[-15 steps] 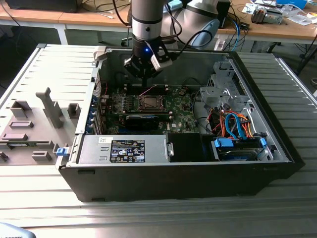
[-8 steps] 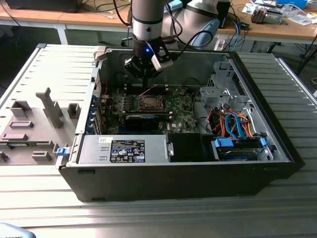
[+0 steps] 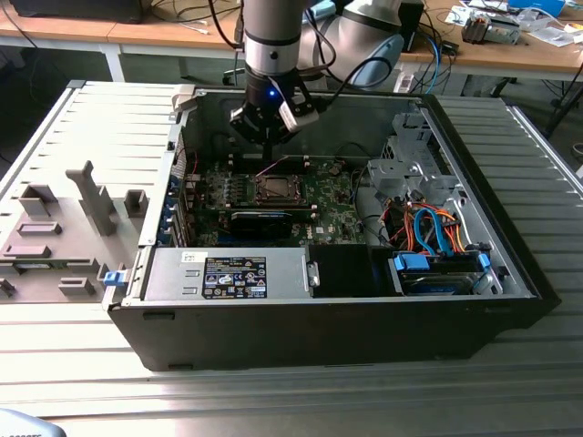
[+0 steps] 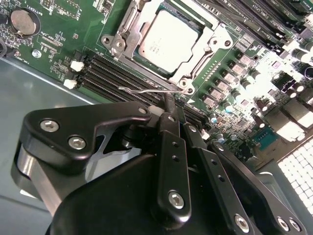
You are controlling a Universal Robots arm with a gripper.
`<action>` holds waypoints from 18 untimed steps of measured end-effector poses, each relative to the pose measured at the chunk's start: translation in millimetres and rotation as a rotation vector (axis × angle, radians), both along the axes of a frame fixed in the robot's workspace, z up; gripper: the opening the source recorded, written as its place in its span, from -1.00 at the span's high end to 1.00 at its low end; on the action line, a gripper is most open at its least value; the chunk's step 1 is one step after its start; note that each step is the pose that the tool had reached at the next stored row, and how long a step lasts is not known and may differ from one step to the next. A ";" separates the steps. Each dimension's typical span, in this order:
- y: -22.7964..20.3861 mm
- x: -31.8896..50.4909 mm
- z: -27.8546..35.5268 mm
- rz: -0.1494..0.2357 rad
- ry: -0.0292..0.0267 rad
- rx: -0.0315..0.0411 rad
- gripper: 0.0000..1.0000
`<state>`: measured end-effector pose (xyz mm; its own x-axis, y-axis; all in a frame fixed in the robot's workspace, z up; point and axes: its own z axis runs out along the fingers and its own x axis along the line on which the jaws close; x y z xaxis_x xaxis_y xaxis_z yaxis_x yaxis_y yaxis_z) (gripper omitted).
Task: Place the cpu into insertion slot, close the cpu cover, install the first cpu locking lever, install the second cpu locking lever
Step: 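Install the first cpu locking lever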
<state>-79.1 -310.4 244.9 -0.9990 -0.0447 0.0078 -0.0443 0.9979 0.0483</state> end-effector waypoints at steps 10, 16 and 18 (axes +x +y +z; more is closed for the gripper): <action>0.7 0.0 -5.7 0.004 0.0001 0.0000 0.79; 0.9 0.0 -8.7 0.006 0.0001 0.0000 0.79; 1.0 0.0 -9.2 0.006 0.0001 -0.0001 0.79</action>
<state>-79.1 -309.4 235.7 -0.9987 -0.0509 0.0079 -0.0505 0.9976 0.0482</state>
